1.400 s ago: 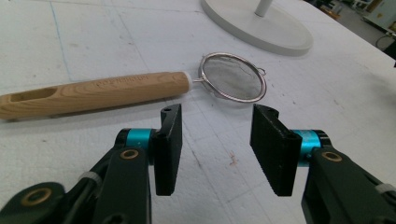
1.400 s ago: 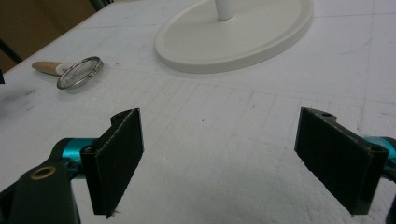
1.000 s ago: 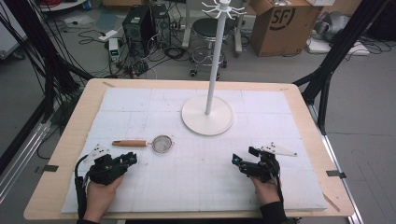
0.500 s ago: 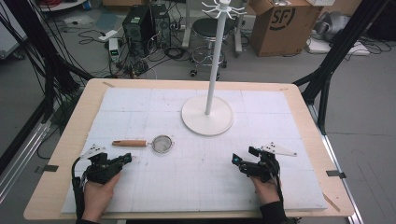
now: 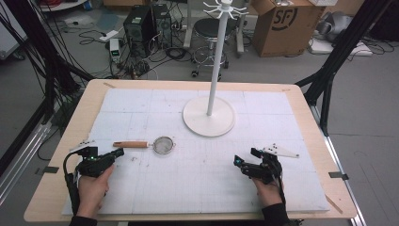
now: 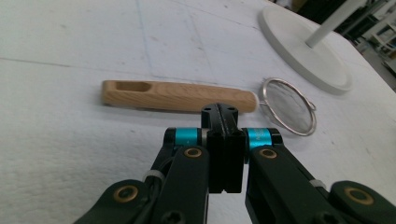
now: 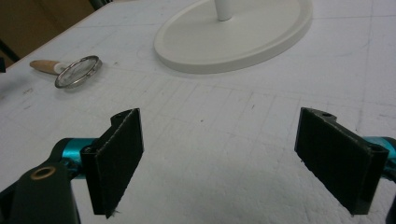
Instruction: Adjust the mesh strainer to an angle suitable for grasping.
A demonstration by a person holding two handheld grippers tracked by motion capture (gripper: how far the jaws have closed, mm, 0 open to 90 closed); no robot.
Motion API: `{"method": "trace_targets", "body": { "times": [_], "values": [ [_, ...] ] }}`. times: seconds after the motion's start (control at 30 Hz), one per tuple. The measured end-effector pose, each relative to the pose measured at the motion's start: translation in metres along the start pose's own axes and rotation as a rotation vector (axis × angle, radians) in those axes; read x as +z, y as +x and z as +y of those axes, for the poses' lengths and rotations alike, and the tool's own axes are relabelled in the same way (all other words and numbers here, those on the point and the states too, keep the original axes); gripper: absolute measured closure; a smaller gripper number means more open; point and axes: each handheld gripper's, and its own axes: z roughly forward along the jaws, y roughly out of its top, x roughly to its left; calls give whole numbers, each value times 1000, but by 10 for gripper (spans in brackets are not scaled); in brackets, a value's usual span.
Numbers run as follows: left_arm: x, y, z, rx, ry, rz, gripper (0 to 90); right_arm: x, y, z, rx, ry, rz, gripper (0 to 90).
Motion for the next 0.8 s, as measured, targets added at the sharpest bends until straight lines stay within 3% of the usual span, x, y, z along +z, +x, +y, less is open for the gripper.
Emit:
{"method": "trace_targets", "body": {
  "times": [0.2,0.3,0.53,0.67,0.8],
  "values": [
    [4,12,4,-62,-2,11,900,-1,-1,0,6,3,-5,148],
    [6,18,5,-96,-5,44,900,-1,-1,0,-4,-2,-14,148],
    [10,29,9,-122,-19,87,900,-1,-1,0,-1,-3,-13,148],
    [13,34,15,-118,-19,107,900,-1,-1,0,-1,-4,-13,148],
    [14,41,23,-148,-15,125,900,-1,-1,0,-1,-2,-14,148]
  ]
}}
